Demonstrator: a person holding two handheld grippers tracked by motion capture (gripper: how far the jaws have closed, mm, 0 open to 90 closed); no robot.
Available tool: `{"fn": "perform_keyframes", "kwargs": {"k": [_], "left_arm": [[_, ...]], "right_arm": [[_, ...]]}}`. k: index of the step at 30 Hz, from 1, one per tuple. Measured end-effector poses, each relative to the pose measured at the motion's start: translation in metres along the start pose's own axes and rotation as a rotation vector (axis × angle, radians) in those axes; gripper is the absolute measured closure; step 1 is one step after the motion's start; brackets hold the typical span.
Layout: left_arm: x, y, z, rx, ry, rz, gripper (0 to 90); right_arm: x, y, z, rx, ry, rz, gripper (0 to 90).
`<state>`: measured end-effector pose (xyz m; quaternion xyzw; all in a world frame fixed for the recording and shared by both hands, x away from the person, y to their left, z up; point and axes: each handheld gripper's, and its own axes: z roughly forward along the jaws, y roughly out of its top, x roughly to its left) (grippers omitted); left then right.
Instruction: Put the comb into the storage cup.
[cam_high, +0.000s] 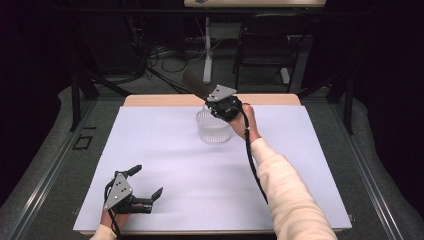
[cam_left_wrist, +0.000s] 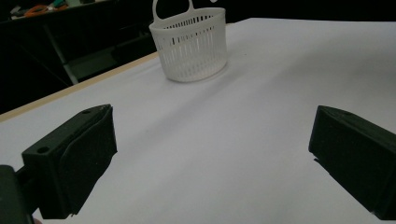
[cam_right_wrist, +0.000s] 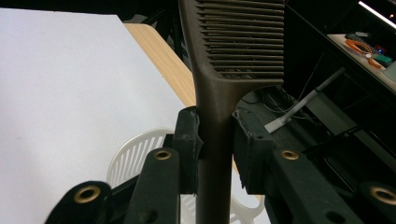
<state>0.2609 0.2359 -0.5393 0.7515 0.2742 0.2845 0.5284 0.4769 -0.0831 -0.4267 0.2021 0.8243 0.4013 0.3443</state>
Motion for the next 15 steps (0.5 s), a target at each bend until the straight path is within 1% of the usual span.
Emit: {"fn": "perform_keyframes", "kwargs": {"k": [4, 5, 15], "left_arm": [[0.0, 0.0, 0.0, 0.0, -0.001, -0.001, 1.0], [0.0, 0.0, 0.0, 0.0, -0.001, -0.001, 1.0], [0.0, 0.0, 0.0, -0.001, -0.001, -0.003, 1.0]], "right_arm": [[0.001, -0.002, 0.003, 0.002, 0.004, 0.005, 72.8], [0.002, -0.002, 0.004, 0.003, 0.005, -0.003, 72.8], [0.005, -0.005, 0.011, 0.006, 0.019, -0.007, 72.8]]}}
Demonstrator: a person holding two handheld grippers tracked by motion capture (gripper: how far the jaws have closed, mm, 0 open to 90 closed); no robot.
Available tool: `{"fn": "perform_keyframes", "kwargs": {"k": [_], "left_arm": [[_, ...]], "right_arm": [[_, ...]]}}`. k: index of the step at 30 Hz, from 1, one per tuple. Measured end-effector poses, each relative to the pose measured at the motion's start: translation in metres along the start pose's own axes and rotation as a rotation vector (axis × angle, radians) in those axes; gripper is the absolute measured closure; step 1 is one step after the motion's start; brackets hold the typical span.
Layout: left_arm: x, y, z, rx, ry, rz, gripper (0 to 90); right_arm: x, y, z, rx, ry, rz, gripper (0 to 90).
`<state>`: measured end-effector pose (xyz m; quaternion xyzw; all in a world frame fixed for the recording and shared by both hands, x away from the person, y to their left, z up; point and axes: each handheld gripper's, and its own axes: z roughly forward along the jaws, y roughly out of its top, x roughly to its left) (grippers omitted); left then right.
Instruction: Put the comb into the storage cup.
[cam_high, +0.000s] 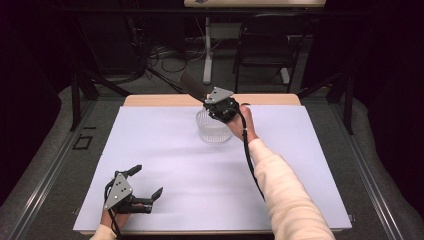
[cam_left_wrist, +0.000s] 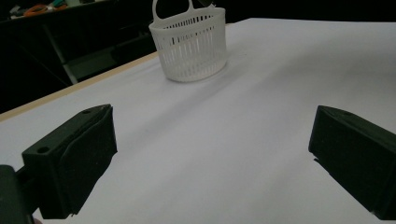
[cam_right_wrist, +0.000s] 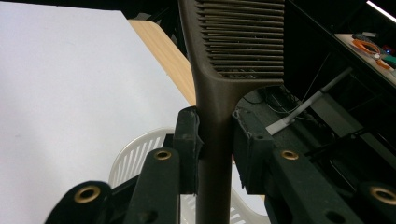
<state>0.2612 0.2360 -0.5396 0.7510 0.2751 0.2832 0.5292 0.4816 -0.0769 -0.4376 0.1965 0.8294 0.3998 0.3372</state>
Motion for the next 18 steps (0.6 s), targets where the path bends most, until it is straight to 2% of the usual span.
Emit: {"fn": "perform_keyframes", "kwargs": {"k": [12, 18], "left_arm": [[0.0, 0.0, 0.0, 0.003, 0.001, 0.001, 1.0], [0.0, 0.0, 0.001, 0.008, -0.003, -0.001, 1.0]], "right_arm": [[0.002, -0.008, 0.007, 0.024, 0.016, 0.003, 72.7], [0.005, -0.011, 0.012, 0.051, 0.039, -0.025, 72.6]]}}
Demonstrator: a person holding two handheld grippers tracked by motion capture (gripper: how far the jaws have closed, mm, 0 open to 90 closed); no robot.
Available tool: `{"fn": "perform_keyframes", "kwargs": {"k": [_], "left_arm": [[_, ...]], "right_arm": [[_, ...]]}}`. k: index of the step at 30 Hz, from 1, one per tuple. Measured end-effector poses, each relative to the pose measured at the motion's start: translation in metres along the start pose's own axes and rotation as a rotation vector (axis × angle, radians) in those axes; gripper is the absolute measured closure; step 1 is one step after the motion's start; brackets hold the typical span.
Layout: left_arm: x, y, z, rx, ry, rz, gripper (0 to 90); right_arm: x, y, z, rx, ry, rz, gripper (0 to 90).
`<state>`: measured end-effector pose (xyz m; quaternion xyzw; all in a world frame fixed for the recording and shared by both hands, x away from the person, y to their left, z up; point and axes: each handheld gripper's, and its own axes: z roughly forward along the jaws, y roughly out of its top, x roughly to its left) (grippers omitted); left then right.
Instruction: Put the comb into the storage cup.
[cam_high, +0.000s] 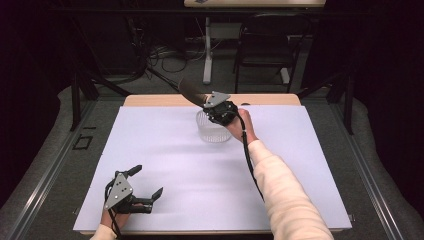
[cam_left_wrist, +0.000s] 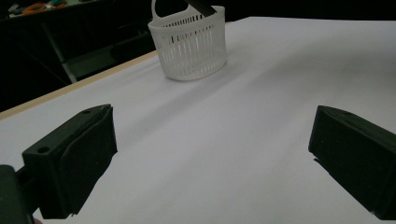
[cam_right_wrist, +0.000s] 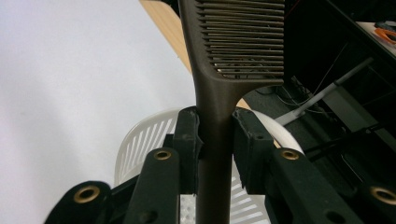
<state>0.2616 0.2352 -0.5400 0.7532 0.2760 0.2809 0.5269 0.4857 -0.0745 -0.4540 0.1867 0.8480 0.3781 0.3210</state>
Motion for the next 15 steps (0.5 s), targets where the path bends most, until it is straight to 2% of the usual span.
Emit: {"fn": "perform_keyframes", "kwargs": {"k": [15], "left_arm": [[0.0002, 0.0, -0.0001, 0.0, 0.001, 0.001, 1.1]], "right_arm": [[0.0034, -0.0046, 0.0069, 0.018, 0.023, -0.007, 72.5]]}}
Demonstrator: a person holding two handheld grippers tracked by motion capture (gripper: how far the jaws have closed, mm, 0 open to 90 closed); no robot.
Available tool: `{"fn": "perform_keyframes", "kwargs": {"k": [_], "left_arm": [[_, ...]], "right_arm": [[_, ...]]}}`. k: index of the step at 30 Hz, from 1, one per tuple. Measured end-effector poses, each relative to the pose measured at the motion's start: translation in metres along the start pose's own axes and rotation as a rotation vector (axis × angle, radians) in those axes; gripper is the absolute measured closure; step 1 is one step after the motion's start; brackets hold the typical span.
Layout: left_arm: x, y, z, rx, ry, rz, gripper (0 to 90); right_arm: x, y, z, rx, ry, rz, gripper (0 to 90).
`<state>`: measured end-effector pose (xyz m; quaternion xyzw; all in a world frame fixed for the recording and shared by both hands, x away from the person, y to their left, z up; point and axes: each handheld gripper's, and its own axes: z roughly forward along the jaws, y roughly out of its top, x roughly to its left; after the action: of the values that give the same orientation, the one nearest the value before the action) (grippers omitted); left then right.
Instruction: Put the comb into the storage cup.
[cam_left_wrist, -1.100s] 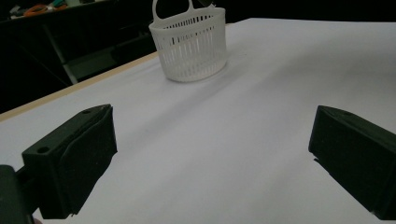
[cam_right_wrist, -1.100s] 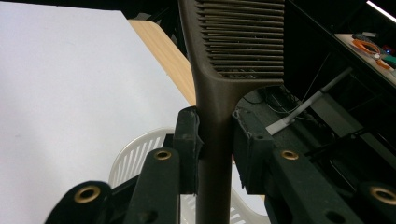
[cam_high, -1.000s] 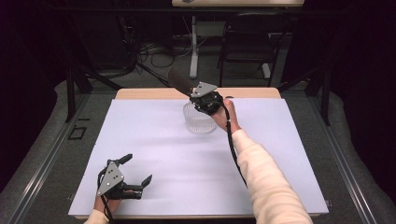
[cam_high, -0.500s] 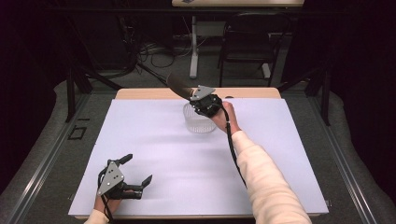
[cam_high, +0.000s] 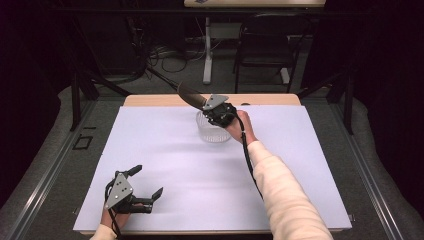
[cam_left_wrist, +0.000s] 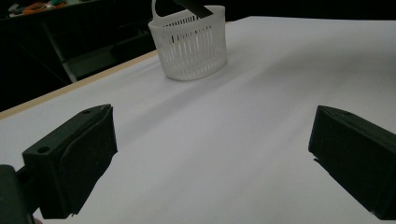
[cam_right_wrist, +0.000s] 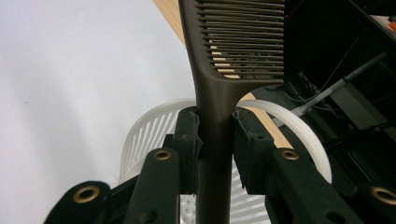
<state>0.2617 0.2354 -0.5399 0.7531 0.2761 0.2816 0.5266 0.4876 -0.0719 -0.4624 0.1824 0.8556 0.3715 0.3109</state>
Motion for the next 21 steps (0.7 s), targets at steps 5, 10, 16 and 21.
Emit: {"fn": "perform_keyframes", "kwargs": {"k": [5, 10, 16, 21], "left_arm": [[-0.0002, 0.0001, -0.0001, -0.001, -0.001, -0.001, 1.1], [-0.0002, 0.0001, 0.0002, 0.0, -0.002, -0.001, 1.1], [0.0, -0.0001, 0.0005, 0.001, -0.004, -0.003, 1.1], [0.0, 0.0001, -0.0001, 0.001, 0.0, -0.001, 1.0]], "right_arm": [[0.0016, -0.0007, 0.0018, 0.017, 0.004, -0.012, 72.5], [0.0024, -0.0043, 0.0046, 0.033, 0.011, -0.004, 72.4], [0.0006, -0.0069, 0.0067, 0.044, 0.015, -0.019, 72.4], [-0.0001, -0.0088, 0.0085, 0.063, 0.019, -0.014, 72.3]]}}
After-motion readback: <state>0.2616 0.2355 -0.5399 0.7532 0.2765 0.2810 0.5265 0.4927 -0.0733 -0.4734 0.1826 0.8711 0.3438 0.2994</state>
